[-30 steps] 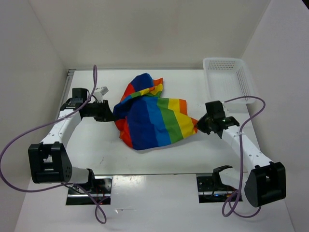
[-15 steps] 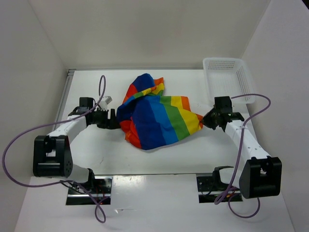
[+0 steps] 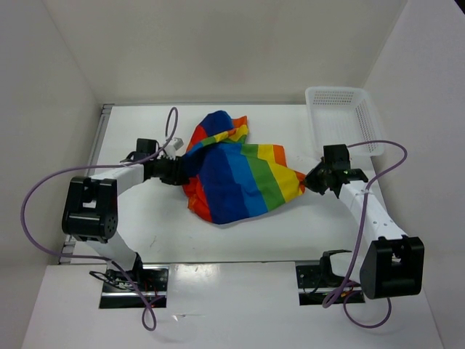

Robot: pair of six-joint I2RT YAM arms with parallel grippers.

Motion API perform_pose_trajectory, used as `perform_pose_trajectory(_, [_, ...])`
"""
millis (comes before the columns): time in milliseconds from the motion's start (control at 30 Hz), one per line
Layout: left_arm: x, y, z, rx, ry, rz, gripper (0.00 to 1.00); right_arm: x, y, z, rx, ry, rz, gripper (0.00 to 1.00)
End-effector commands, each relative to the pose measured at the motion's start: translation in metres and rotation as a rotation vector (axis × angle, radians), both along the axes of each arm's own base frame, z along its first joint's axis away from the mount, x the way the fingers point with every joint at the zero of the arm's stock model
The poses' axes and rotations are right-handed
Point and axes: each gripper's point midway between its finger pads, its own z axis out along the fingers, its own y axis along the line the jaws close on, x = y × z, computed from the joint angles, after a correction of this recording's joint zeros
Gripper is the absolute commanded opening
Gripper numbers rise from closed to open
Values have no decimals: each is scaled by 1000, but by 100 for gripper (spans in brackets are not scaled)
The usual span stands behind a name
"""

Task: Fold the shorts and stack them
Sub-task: Flatten the shorts out

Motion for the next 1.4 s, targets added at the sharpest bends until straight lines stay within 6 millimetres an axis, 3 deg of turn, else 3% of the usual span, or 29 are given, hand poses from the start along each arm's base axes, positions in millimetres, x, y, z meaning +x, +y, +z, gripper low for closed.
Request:
perform_pose_trajectory(0, [16,-16,6,-30,-57,-54,43,17,-1,28,6,-105,-8,0])
perform_pose_trajectory(33, [16,-16,6,-30,-57,-54,43,17,-1,28,6,-105,-8,0])
perform_pose_trajectory(67, [16,-16,9,-29,-52,-54,16,16,-1,30,7,-114,-8,0])
perform_pose_trajectory(100, [18,-9,8,-8,-37,-29,0,14,-2,29,6,-105,-8,0])
perform_pose_trajectory(167, [19,4,28,16,-23,11,0,15,-6,31,-1,-114,-23,0])
perform_pose_trajectory(200, [37,23,51,52,-74,74,0,13,-6,29,-8,-104,-15,0])
perform_pose_trajectory(267, [42,45,92,86,-120,144,0,8,-12,27,-16,-97,-25,0])
perform_pose_trajectory(300, [58,68,123,114,-189,212,0,6,-18,29,-24,-101,-33,0])
perform_pose_trajectory(400, [70,90,168,107,-286,263,0,2,-21,31,-24,-107,-46,0])
perform_pose_trajectory(433, [83,89,187,94,-355,253,0,2,-20,31,-17,-107,-40,0])
perform_pose_trajectory(500, [101,86,177,73,-339,232,0,2,-17,29,-3,-97,-28,0])
perform_pose_trajectory(533, [113,88,158,73,-295,231,0,3,-14,31,8,-106,-19,0])
perform_pose_trajectory(567, [124,89,165,73,-307,231,6,3,-14,31,8,-106,-19,0])
perform_pose_trajectory(600, [128,90,162,55,-289,222,21,3,-13,29,15,-97,-14,0])
perform_pose_trajectory(633, [127,87,151,14,-236,193,46,3,-13,29,9,-98,-7,0])
perform_pose_trajectory(667, [128,87,155,14,-238,193,64,3,-11,29,19,-98,1,0])
perform_pose_trajectory(700, [125,86,149,13,-223,193,74,1,-11,25,19,-87,1,0])
perform_pose_trajectory(733, [121,89,163,34,-263,211,80,0,-9,28,26,-96,7,0])
perform_pose_trajectory(833, [99,99,166,95,-264,268,92,-2,-7,25,40,-86,6,0])
perform_pose_trajectory(900, [79,100,172,115,-249,286,94,-2,-7,22,40,-86,6,0])
perform_pose_trajectory(933, [65,99,156,115,-205,284,94,-2,-7,22,40,-86,6,0])
perform_pose_trajectory(967, [53,93,163,99,-221,270,92,-2,-7,22,40,-86,6,0])
perform_pose_trajectory(1000, [40,90,156,90,-198,261,90,-2,-7,20,40,-76,6,0])
perform_pose_trajectory(1033, [19,74,130,67,-131,218,83,-2,-7,20,40,-76,6,0])
perform_pose_trajectory(1067, [3,66,130,53,-134,196,80,0,-4,18,41,-74,15,0])
perform_pose_trajectory(1133, [-26,45,108,26,-79,133,74,0,-4,15,41,-63,15,0])
perform_pose_trajectory(1167, [-50,38,87,16,-35,112,70,0,-4,15,41,-63,15,0])
perform_pose_trajectory(1300, [-102,23,50,10,62,62,74,1,-2,13,41,-62,24,0])
perform_pose_trajectory(1367, [-114,7,48,-2,56,-4,79,1,0,11,48,-52,30,0])
